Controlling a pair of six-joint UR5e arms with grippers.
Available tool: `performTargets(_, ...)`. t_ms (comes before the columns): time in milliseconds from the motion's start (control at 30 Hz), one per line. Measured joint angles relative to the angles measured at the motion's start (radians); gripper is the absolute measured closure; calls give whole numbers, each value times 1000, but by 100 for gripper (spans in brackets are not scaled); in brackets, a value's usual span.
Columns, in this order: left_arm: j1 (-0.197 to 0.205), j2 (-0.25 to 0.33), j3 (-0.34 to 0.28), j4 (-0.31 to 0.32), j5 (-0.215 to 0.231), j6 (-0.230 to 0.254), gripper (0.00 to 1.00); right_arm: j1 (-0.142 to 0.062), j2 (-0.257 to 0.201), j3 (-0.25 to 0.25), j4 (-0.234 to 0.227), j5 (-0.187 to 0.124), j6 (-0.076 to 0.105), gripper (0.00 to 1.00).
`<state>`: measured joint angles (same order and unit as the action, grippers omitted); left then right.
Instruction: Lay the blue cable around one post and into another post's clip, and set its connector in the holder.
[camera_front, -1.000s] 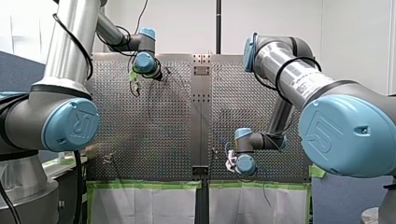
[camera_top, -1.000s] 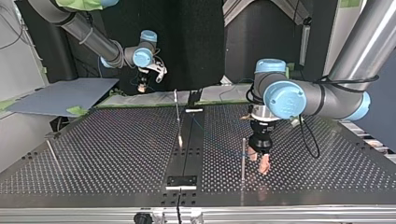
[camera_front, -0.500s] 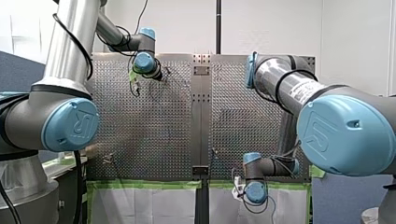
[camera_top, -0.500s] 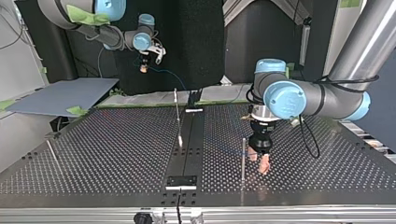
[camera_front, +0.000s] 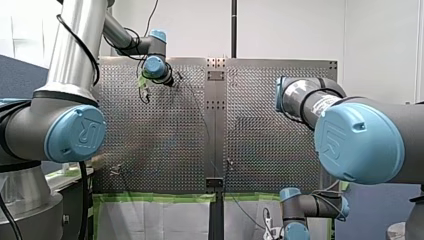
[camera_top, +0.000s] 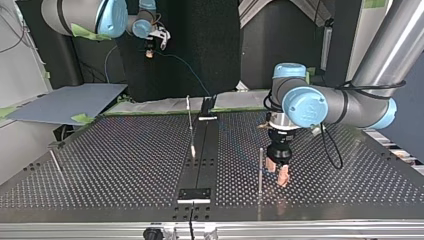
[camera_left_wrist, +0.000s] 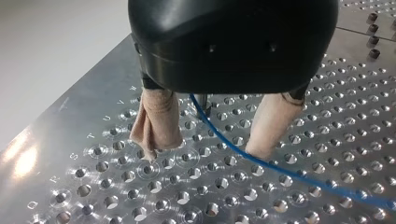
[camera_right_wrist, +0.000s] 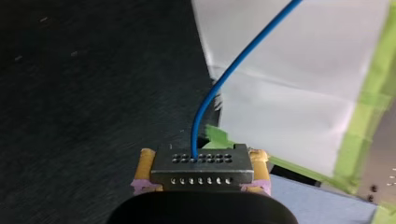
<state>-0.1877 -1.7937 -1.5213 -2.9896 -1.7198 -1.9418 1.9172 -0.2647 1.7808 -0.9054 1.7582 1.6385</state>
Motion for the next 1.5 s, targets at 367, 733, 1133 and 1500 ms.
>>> performTargets(367,0,0,0,1,-1,-2,0,-96,-2,100,-100,-100,-13,100)
performTargets(733,1,0,0,1,-1,-4,0,-107,-96,125,-195,-195,-6,100)
performTargets(1133,0,0,0,0,-12,-1,0,-112,-212,74,-311,-311,2,100)
performTargets(1500,0,0,0,0,-16,0,0,-102,-305,76,-404,-404,-32,100)
